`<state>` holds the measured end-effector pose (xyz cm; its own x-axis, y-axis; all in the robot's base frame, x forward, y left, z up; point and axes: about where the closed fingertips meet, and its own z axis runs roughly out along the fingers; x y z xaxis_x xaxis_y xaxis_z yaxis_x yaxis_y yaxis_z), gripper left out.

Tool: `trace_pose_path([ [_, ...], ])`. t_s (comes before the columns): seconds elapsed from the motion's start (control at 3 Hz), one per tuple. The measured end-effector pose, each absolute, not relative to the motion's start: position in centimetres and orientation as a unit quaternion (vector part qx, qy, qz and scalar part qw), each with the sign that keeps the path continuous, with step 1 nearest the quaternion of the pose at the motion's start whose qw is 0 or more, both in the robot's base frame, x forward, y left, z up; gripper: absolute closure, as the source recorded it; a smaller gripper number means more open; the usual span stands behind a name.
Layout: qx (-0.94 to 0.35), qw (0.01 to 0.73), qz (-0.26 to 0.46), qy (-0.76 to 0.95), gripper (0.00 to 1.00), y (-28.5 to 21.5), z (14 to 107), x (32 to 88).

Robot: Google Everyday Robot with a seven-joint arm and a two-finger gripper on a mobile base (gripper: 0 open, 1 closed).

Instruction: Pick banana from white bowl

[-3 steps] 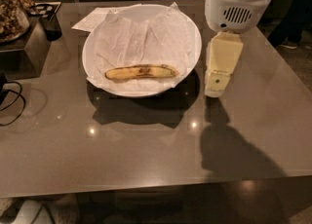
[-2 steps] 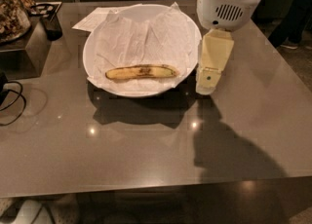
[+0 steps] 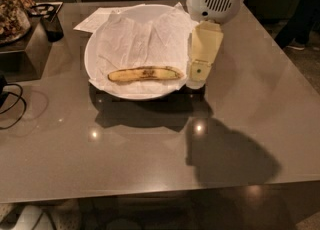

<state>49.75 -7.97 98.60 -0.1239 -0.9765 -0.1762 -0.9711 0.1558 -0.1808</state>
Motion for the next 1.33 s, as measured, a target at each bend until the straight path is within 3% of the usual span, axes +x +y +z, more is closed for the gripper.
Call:
trace_pose_path([
  [0.67, -0.652, 0.124, 0.013, 0.748, 0.17, -6.3, 98.2, 51.5],
  [1.0, -0.659, 0.120, 0.020, 0.742, 0.12, -5.1, 98.0, 52.3],
  [1.33, -0.671, 0.114, 0.021, 0.732, 0.17, -2.9, 97.9, 52.8],
])
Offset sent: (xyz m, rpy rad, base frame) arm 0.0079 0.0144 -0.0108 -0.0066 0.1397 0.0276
